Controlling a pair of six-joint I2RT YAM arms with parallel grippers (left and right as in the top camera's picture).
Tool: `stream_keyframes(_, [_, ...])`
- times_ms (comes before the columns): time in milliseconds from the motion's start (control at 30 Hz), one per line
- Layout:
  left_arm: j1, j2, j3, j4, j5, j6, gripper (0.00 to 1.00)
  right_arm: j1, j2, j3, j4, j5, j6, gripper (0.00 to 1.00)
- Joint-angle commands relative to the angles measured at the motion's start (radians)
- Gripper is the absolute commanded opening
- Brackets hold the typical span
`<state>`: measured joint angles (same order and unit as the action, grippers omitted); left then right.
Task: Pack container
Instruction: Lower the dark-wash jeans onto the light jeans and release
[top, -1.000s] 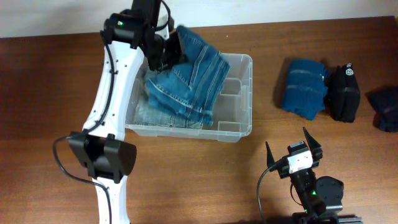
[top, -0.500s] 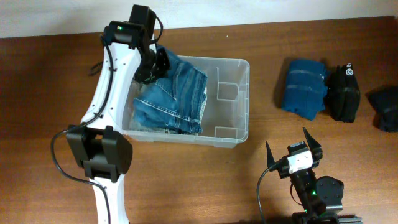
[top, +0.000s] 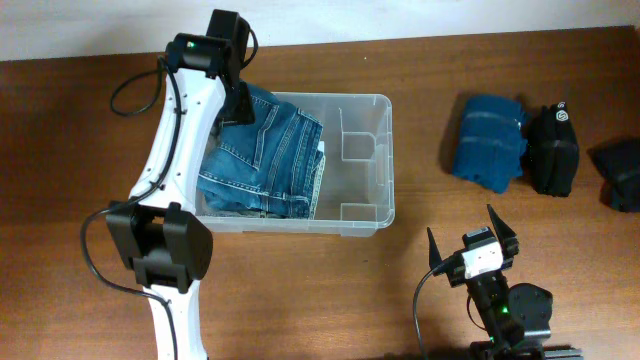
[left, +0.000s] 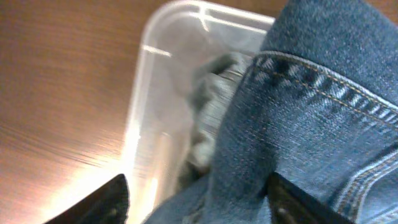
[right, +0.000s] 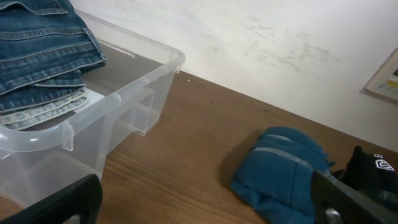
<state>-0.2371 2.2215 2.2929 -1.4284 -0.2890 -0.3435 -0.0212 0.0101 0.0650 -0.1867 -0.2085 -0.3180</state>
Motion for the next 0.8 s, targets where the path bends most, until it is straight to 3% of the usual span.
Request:
stream_keyframes(0, [-0.002, -0.027, 0.062, 0.0, -0.101, 0.08, 0.64, -0.007, -0.006, -0.005, -0.006, 0.002, -0.003, 0.98])
stream_keyframes(233, [-0.059, -0.026, 0.108, 0.101, -0.1, 0.245, 0.58, -0.007, -0.006, -0.005, -0.006, 0.002, -0.003, 0.98])
stream_keyframes(433, [-0.063, -0.024, 0.05, 0.109, -0.1, 0.245, 0.54, -0.007, -0.006, -0.005, -0.006, 0.002, -0.003, 0.98])
stream_keyframes(767, [-0.048, -0.024, -0.282, 0.27, -0.101, 0.245, 0.52, -0.007, -0.006, -0.005, -0.006, 0.002, -0.003, 0.98])
